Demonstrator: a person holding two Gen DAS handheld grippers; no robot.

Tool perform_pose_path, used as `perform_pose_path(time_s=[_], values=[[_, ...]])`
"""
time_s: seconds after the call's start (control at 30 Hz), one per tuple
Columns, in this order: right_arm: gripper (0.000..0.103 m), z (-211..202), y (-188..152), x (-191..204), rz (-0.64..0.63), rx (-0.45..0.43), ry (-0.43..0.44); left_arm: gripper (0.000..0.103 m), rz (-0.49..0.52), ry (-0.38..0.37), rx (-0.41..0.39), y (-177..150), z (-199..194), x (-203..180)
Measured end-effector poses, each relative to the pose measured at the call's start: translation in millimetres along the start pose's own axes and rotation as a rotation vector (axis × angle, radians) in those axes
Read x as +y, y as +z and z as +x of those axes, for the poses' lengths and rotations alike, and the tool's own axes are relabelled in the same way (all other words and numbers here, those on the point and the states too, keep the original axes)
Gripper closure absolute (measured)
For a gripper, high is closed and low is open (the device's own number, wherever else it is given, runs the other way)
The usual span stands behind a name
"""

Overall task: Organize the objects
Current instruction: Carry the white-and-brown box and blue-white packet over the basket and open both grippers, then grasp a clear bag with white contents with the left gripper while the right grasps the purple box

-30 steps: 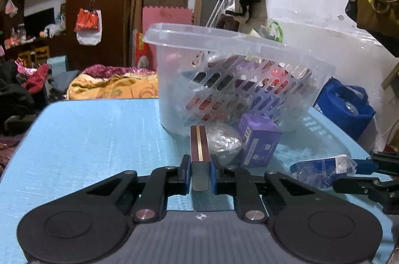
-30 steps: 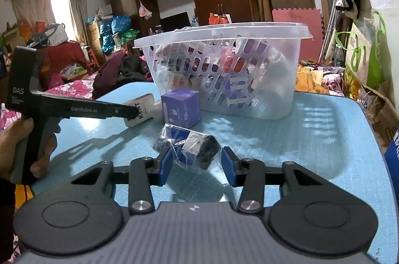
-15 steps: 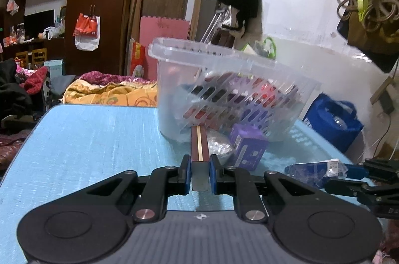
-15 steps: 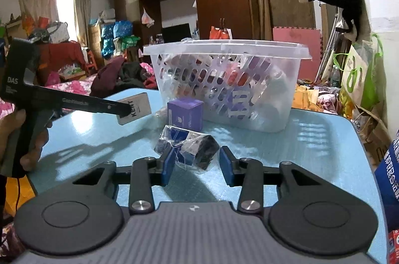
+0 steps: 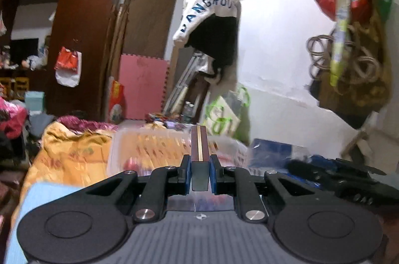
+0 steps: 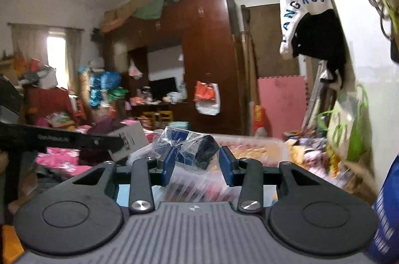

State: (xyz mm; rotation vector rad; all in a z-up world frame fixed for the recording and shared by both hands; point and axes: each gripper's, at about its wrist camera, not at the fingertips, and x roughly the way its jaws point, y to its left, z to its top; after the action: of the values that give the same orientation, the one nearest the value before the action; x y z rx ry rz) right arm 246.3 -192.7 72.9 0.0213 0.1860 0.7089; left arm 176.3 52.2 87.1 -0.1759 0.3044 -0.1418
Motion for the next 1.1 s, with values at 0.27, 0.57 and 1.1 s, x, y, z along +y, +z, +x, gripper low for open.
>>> perform_pose_path(time_s=[0.27,0.57,1.1], values=[[0.055,72.9,7.1,-16.8,-0.026,0.140,-0.085,0.056,-0.014,0.120,0.124,17.5,84.7,5.9],[0.001,-3.9,-34.5,9.1,-0.003,0.104,0.083,0.021,-0.019,0.114,-0.023,-16.3,4.0,20.2],[0.054,62.1,-104.5,24.6,0.011,0.347,0.065,0.021,-0.069,0.138,0.189,-106.6,12.6,60.8]])
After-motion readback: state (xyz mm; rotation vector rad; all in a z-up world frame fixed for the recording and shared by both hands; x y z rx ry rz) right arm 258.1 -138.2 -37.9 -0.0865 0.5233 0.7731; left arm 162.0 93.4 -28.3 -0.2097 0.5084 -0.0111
